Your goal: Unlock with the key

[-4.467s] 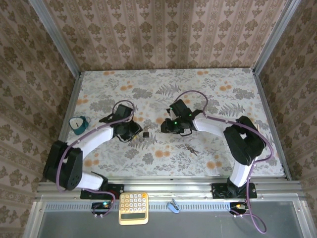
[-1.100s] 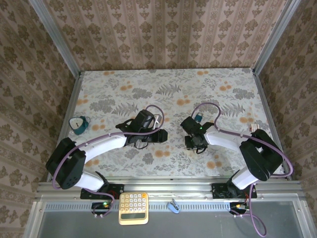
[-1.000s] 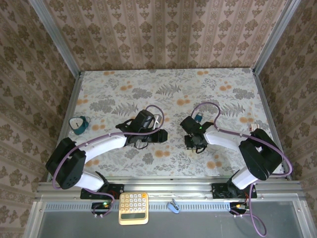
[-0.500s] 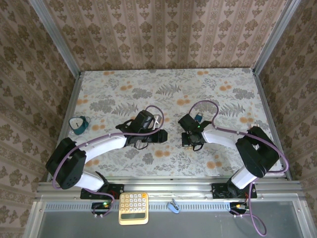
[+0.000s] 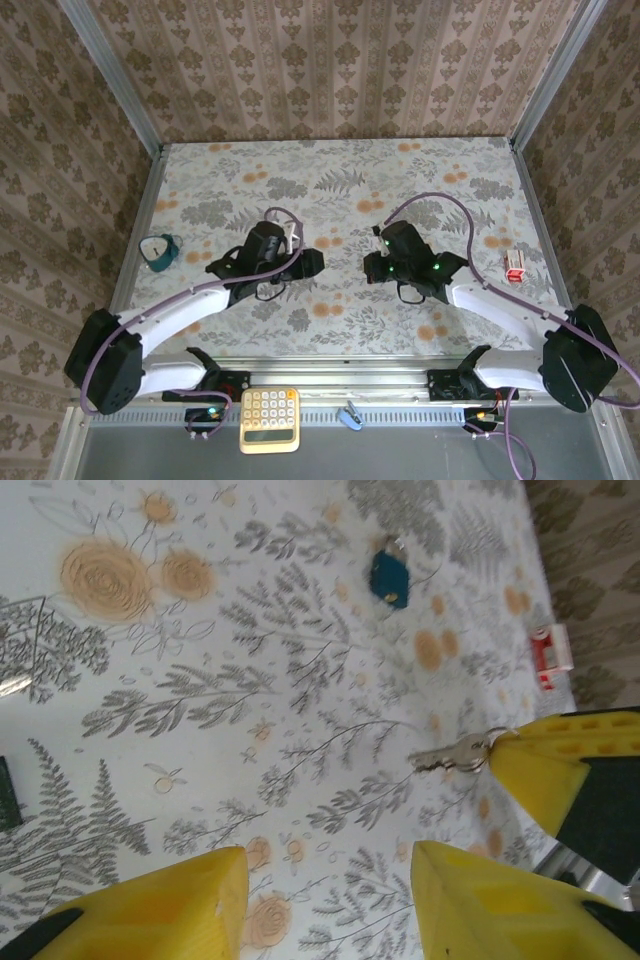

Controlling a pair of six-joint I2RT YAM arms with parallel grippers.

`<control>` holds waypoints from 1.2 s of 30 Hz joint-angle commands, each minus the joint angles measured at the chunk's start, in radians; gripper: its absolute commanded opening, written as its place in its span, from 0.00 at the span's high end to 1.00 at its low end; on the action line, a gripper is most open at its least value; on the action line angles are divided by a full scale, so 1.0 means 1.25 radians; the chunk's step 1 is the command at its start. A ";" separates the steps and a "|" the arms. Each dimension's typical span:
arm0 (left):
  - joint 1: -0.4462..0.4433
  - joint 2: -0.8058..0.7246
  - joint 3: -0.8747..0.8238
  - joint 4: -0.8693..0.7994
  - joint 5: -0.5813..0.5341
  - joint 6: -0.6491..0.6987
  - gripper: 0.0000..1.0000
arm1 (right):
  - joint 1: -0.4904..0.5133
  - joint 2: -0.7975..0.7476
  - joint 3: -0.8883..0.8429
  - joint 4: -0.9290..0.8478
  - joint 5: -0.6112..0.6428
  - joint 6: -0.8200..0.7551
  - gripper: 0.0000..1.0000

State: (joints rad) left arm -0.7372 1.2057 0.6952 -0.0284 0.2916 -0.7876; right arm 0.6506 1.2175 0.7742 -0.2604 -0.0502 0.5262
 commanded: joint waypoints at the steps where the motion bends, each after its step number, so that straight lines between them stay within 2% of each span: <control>1: 0.008 -0.034 -0.015 0.076 0.029 -0.022 0.51 | -0.002 -0.018 0.029 0.010 -0.054 -0.032 1.00; 3: 0.013 -0.049 -0.025 0.111 0.044 -0.022 0.45 | -0.004 -0.022 0.049 0.004 -0.079 -0.037 1.00; 5: 0.022 -0.061 -0.042 0.156 0.066 -0.026 0.44 | -0.009 -0.025 0.071 -0.005 -0.113 -0.040 1.00; 9: 0.045 -0.077 -0.085 0.297 0.148 -0.045 0.36 | -0.033 -0.023 0.124 -0.034 -0.215 -0.044 1.00; 15: 0.058 -0.056 -0.080 0.463 0.322 -0.052 0.35 | -0.081 -0.016 0.187 -0.039 -0.374 -0.003 1.00; 18: 0.057 -0.036 -0.078 0.558 0.372 -0.083 0.33 | -0.100 -0.008 0.209 -0.039 -0.434 0.021 1.00; 22: 0.049 -0.003 -0.063 0.615 0.405 -0.105 0.30 | -0.109 -0.008 0.214 -0.018 -0.480 0.050 1.00; 30: 0.030 0.034 -0.033 0.627 0.404 -0.100 0.29 | -0.109 -0.007 0.209 -0.007 -0.512 0.069 1.00; 33: 0.026 0.042 -0.022 0.628 0.411 -0.105 0.33 | -0.109 -0.006 0.203 0.001 -0.512 0.076 1.00; 36: 0.025 0.045 -0.023 0.624 0.415 -0.109 0.43 | -0.109 -0.003 0.199 0.006 -0.508 0.081 1.00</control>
State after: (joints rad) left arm -0.7002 1.2568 0.6422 0.7094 0.7792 -0.9176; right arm 0.5167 1.2106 1.0145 -0.2775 -0.6559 0.6094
